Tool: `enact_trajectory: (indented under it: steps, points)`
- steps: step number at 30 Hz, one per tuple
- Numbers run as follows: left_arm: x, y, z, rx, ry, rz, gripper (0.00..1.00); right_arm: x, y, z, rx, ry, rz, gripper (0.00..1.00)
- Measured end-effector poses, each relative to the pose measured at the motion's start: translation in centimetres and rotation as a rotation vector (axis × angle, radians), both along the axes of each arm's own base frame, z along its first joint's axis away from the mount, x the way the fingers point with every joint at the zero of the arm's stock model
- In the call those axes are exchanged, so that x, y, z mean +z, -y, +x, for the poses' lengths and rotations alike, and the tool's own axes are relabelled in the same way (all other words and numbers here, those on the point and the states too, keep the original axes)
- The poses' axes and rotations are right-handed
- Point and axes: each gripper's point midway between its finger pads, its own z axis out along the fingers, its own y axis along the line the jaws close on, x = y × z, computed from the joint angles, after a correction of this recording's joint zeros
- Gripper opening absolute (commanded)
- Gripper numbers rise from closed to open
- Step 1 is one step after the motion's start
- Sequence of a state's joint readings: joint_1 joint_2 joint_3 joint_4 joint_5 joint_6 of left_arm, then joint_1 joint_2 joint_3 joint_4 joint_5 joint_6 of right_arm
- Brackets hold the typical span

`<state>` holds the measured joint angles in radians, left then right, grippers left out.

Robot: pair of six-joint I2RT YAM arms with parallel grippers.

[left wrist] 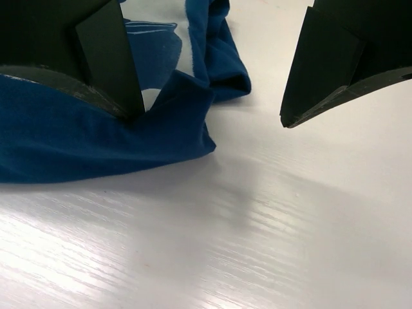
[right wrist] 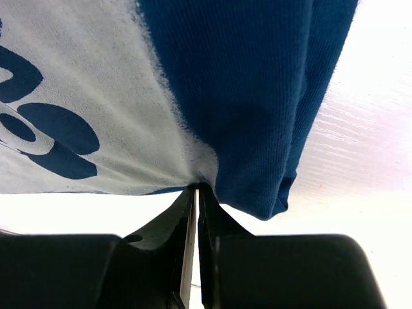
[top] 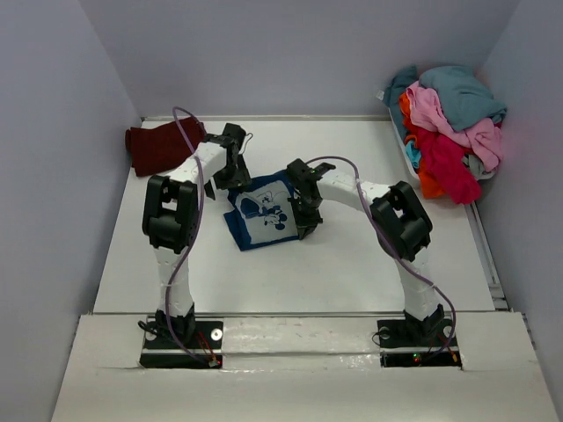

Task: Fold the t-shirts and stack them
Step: Fold the long partially folded tshirt into a neat square

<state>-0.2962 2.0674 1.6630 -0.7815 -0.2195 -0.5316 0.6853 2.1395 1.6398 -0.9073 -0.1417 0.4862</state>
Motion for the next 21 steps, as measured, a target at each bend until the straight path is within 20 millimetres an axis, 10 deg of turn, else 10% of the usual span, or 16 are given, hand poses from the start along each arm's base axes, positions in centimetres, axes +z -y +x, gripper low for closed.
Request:
enact_trajectory:
  steps: [21]
  points:
    - [-2.5,-3.7,-1.2,0.083,-0.064,-0.027,0.99,4.1,-1.0,3.4,0.005,0.130,-0.003,0.12]
